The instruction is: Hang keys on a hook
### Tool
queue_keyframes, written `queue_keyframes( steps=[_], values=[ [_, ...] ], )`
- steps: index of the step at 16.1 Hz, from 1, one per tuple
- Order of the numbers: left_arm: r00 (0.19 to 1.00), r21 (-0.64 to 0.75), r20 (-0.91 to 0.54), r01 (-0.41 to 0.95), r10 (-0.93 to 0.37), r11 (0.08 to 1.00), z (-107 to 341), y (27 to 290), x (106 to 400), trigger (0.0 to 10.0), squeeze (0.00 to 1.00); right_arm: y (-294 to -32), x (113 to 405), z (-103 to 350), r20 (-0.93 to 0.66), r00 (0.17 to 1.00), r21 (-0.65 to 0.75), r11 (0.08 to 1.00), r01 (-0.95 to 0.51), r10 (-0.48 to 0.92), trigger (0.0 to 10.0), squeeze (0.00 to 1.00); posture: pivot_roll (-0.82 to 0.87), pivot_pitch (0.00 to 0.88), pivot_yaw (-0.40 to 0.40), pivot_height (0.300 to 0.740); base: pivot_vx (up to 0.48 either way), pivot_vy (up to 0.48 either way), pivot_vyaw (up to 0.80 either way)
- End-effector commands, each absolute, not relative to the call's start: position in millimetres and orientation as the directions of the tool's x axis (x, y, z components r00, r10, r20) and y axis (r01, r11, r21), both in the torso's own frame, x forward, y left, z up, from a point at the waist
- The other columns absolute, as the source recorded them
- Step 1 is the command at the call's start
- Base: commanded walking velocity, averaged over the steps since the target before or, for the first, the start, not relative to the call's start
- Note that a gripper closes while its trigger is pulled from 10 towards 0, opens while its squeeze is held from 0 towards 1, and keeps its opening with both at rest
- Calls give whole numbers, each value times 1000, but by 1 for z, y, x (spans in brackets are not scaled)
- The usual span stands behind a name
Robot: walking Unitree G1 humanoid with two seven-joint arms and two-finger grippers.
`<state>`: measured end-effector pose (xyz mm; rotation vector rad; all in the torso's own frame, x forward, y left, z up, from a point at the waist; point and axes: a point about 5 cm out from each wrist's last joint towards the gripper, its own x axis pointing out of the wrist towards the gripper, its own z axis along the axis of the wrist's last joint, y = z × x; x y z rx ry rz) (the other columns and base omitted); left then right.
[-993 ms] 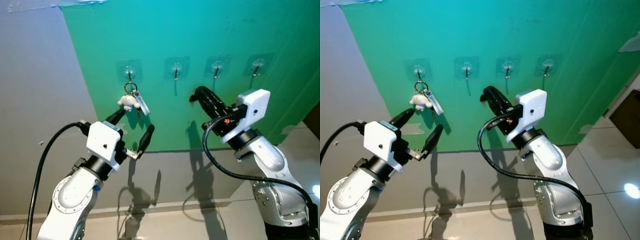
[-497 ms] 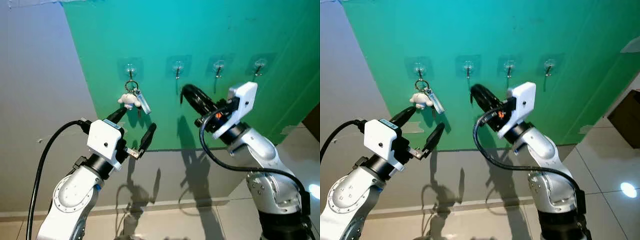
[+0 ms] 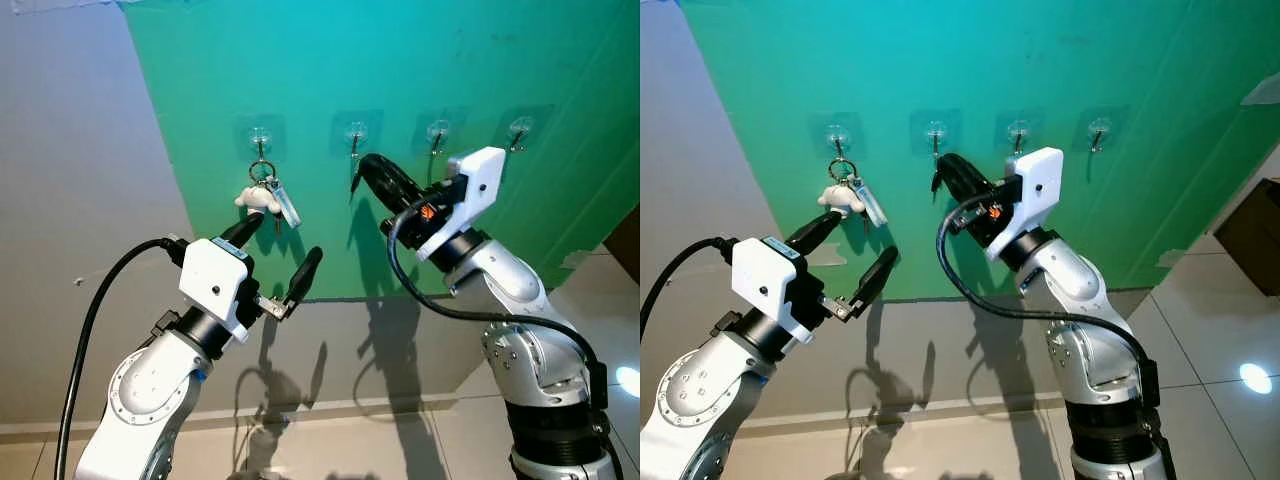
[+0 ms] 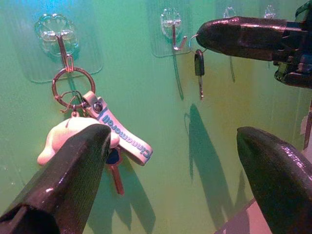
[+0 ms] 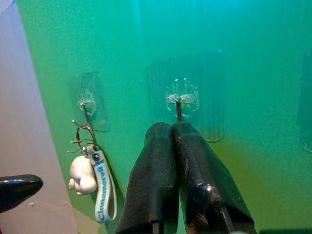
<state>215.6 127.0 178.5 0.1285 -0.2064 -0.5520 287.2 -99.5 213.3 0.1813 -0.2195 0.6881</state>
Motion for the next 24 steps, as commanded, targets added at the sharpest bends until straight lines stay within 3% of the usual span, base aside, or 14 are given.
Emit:
queue_keyframes(
  steps=[1, 16, 24],
  values=[
    [813, 185, 174, 527, -556, 829, 184, 123, 215, 10000, 0, -98, 290, 216, 255, 755, 88, 763, -640, 604, 10000, 0, 48, 14, -27, 740, 0, 0, 0],
    [799, 168, 165, 555, -579, 814, 183, 119, 212, 10000, 0, -97, 297, 217, 192, 793, 109, 791, -602, 578, 10000, 0, 50, 24, -32, 740, 0, 0, 0],
    [797, 167, 156, 561, -583, 811, 182, 118, 212, 10000, 0, -98, 296, 203, 95, 804, 46, 804, -592, 587, 10000, 0, 48, 25, -31, 740, 0, 0, 0]
  ],
)
